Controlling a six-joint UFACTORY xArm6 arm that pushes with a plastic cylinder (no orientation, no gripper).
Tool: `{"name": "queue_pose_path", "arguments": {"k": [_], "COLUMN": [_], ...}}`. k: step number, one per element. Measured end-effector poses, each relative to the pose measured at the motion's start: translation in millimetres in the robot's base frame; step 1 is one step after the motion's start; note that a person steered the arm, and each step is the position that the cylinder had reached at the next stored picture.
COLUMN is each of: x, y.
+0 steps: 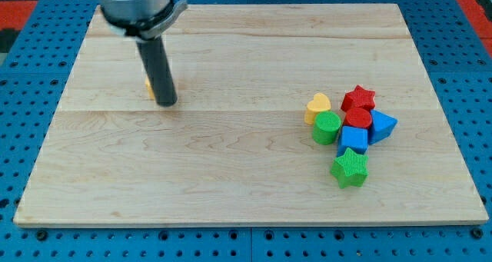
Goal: Move the arm left to the yellow hexagon
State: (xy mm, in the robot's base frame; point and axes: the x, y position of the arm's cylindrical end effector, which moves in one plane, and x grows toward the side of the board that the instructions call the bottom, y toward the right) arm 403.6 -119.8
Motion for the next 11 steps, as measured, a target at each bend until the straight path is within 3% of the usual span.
{"name": "queue_pose_path", "arguments": {"k": [1, 2, 3, 5, 6, 7, 8, 10, 11], "x": [-18, 18, -11, -119, -140, -141, -63, -34, -27], "y": [12, 11, -59, -47, -53, -132, -91, -79, -36]}}
